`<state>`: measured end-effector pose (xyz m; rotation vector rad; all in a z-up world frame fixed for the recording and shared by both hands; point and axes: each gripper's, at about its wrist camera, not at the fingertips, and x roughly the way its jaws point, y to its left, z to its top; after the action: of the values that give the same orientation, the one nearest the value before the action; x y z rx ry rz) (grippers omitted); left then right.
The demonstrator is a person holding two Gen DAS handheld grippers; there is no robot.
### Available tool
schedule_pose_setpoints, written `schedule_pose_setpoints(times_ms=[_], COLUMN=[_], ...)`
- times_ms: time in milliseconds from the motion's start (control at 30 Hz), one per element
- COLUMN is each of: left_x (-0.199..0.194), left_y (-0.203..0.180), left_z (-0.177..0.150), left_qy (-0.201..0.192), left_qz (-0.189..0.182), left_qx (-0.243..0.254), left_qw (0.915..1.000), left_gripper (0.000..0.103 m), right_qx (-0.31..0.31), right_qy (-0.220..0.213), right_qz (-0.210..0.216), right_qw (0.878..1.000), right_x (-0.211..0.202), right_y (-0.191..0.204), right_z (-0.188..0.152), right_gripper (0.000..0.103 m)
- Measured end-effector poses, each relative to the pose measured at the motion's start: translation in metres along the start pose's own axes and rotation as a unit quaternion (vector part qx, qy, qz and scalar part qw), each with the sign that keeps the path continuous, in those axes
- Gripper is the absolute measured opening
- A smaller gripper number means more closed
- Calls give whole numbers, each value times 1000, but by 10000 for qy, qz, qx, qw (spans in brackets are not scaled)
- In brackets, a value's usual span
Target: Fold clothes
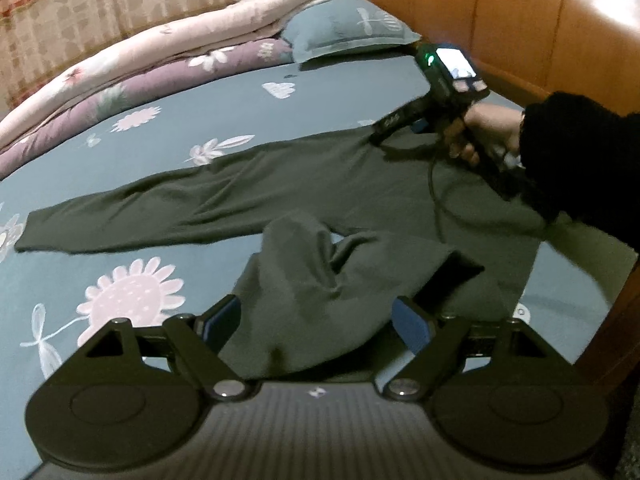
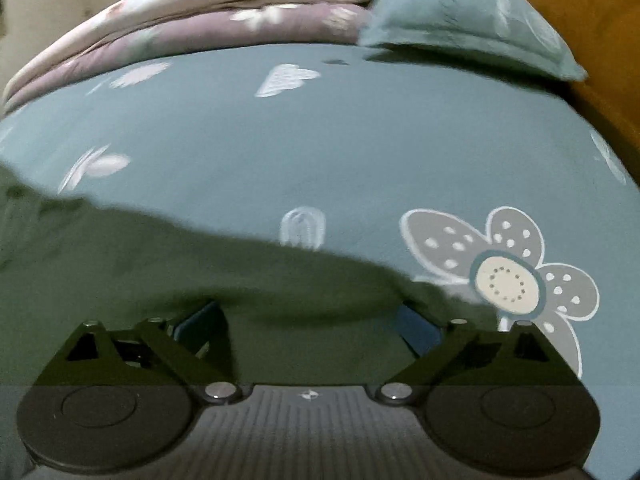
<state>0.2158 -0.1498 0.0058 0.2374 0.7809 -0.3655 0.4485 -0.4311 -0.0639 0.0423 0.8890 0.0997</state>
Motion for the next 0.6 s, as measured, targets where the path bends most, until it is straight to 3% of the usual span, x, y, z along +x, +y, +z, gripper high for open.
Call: schedule_pose_setpoints(times_ms=[67, 133, 200, 267, 367, 467, 600], left_x=[-2, -2, -1, -1, -5, -10, -19], left_y=[6, 10, 13, 15, 18, 23, 30], left_z=[-3, -6, -10, -14, -22, -31, -39], left_qy=[-24, -23, 8, 24, 10, 26, -15], left_qz=[24, 41, 70, 104, 148, 218, 307], left_qx=[-107, -195, -255, -301, -370, -458, -564], left_qw=[9999, 9998, 9997, 9995, 9992, 9987, 9979], left_gripper=[84, 85, 85, 85, 85, 85, 85], right_qx=[157, 81, -44, -228, -617, -914, -561], right_qy=[91, 101, 369, 676, 971, 706, 667], right_qz=[100, 513, 1064, 1292, 1022, 483, 405], right_qw=[9998, 9986, 9936, 9891, 9881, 9921, 9954], right_x=[-8, -21, -25, -18, 4, 15, 25], right_y=[3, 17, 36, 58, 88, 104, 98], right_z=[11, 14, 15, 13, 3, 4, 19], right_gripper=[97, 99, 99, 100, 103, 103, 103])
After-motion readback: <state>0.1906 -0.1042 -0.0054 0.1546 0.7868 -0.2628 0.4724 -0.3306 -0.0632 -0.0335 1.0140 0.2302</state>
